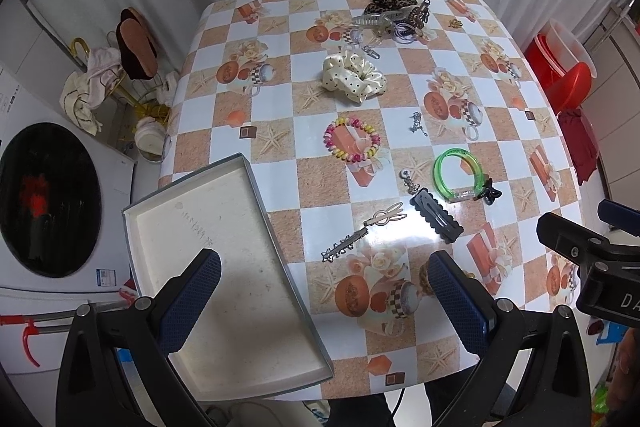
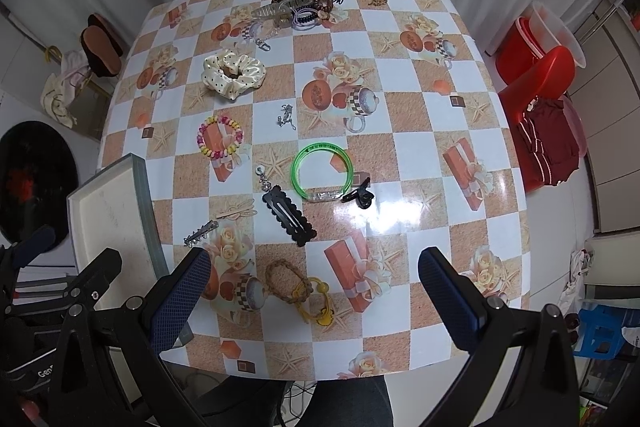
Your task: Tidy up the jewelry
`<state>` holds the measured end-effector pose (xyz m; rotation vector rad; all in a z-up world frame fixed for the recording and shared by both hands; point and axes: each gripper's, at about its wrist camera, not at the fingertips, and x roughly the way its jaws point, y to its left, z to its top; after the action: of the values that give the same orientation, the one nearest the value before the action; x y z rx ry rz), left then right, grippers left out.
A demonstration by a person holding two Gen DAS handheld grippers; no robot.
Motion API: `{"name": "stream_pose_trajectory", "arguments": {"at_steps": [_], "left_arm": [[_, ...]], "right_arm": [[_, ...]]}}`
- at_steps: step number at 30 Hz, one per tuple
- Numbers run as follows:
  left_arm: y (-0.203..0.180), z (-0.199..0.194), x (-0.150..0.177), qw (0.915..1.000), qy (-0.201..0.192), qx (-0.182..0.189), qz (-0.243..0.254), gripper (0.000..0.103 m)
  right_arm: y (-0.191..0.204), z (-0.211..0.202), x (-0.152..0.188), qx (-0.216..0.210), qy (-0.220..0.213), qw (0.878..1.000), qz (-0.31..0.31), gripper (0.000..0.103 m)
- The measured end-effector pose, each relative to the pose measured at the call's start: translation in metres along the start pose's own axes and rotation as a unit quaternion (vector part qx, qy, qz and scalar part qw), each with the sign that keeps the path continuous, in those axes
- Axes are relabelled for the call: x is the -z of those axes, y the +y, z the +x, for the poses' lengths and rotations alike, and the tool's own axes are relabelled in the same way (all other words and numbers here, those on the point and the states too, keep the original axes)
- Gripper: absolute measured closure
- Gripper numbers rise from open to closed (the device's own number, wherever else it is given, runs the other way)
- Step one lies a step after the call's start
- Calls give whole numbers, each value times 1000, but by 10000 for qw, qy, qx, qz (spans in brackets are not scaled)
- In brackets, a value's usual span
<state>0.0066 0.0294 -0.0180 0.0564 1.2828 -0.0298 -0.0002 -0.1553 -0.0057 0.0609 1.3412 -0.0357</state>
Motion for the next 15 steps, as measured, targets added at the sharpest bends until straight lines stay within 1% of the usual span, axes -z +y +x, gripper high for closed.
{"name": "stream_pose_trajectory", "arguments": {"at_steps": [15], "left_arm": [[0, 2, 1, 10000, 37, -27, -28, 0]], "right_arm": [[-1, 2, 0, -1, 46, 10000, 15, 0]]}}
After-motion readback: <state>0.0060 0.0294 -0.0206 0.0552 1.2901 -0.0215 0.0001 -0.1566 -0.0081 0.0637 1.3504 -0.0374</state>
